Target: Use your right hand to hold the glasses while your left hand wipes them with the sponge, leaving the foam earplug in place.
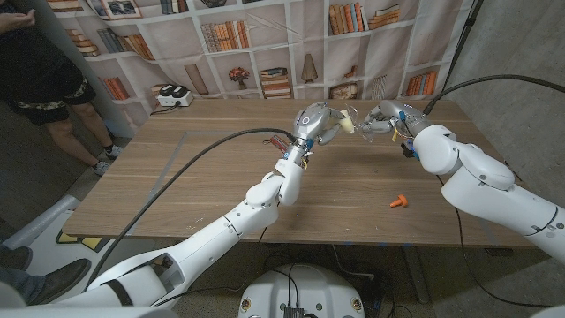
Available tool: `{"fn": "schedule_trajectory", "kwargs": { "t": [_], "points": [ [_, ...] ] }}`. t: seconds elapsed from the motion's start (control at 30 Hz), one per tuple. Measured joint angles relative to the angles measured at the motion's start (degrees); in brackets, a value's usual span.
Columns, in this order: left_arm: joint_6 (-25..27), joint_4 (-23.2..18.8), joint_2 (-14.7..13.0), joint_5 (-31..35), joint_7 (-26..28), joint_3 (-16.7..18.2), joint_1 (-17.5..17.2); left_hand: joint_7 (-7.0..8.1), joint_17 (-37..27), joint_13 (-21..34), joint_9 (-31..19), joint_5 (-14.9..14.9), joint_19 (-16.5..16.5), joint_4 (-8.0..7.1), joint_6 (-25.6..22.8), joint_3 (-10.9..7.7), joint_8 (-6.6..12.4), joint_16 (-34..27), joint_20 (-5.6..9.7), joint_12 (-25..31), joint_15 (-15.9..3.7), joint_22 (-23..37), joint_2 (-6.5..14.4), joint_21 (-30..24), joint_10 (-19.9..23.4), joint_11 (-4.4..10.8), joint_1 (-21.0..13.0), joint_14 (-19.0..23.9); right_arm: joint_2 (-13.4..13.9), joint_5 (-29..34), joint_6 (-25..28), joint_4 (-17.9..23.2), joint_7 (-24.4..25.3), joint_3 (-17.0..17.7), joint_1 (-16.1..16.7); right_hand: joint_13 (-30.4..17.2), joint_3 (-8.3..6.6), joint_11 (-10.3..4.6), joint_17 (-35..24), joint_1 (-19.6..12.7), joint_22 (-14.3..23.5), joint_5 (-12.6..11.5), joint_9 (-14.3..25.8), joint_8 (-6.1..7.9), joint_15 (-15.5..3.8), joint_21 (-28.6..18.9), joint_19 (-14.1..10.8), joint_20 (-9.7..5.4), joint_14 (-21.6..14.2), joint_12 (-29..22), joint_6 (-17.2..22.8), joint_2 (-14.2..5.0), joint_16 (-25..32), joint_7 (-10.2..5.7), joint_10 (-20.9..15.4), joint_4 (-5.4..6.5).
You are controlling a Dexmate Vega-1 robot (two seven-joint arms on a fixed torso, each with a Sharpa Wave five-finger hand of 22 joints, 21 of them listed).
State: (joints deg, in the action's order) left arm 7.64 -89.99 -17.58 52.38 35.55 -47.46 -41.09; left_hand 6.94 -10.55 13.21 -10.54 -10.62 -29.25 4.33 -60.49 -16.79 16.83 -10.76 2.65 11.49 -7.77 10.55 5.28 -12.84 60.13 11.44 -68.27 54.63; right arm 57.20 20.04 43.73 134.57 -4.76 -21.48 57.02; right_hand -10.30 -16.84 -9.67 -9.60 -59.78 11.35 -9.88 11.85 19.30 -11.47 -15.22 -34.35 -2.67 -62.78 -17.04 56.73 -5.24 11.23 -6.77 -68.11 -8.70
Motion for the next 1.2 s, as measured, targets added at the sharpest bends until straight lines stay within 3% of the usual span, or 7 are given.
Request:
{"fn": "schedule_trajectory", "kwargs": {
  "t": [0.63, 1.2],
  "points": [
    [-1.25, 0.94, 1.41, 0.12, 2.44, -0.56, 1.94, 0.01, 0.0, -0.06, 0.0, 0.04, 0.0, 0.17, -0.43, -0.17, -0.08, 0.0, 0.0, -0.04, -0.22, -0.01, -0.23, 0.0, 0.14, 0.12, 0.23, -0.22, -0.93, -0.47, 0.89, -0.79, -0.96, -1.17, -0.85, 0.07, -0.43, 0.01, -0.01, -0.08, 0.0, -0.08, -0.25, -0.15, -0.08, 0.0, 0.0, 0.0, -0.49, -0.15, -0.01, 0.08, -0.22, -0.01, -0.14, -0.07],
    [-0.41, 0.47, 0.94, -1.13, 0.92, -0.72, -0.61, 0.01, 0.0, 0.0, 0.0, 0.0, 0.32, 0.33, -0.42, -0.33, -0.09, 0.0, 0.32, -0.26, -0.21, -0.01, -0.23, 0.0, 0.13, 0.11, 0.22, -0.21, -1.62, -0.74, 0.77, -1.22, -0.28, 0.17, -1.53, 0.01, -0.81, 0.23, -0.02, -0.07, -0.01, -0.08, -0.26, -0.5, -0.3, 0.0, 0.0, 0.0, -0.9, -0.02, -0.01, 0.1, -0.22, -0.01, -0.38, -0.16]
  ]
}}
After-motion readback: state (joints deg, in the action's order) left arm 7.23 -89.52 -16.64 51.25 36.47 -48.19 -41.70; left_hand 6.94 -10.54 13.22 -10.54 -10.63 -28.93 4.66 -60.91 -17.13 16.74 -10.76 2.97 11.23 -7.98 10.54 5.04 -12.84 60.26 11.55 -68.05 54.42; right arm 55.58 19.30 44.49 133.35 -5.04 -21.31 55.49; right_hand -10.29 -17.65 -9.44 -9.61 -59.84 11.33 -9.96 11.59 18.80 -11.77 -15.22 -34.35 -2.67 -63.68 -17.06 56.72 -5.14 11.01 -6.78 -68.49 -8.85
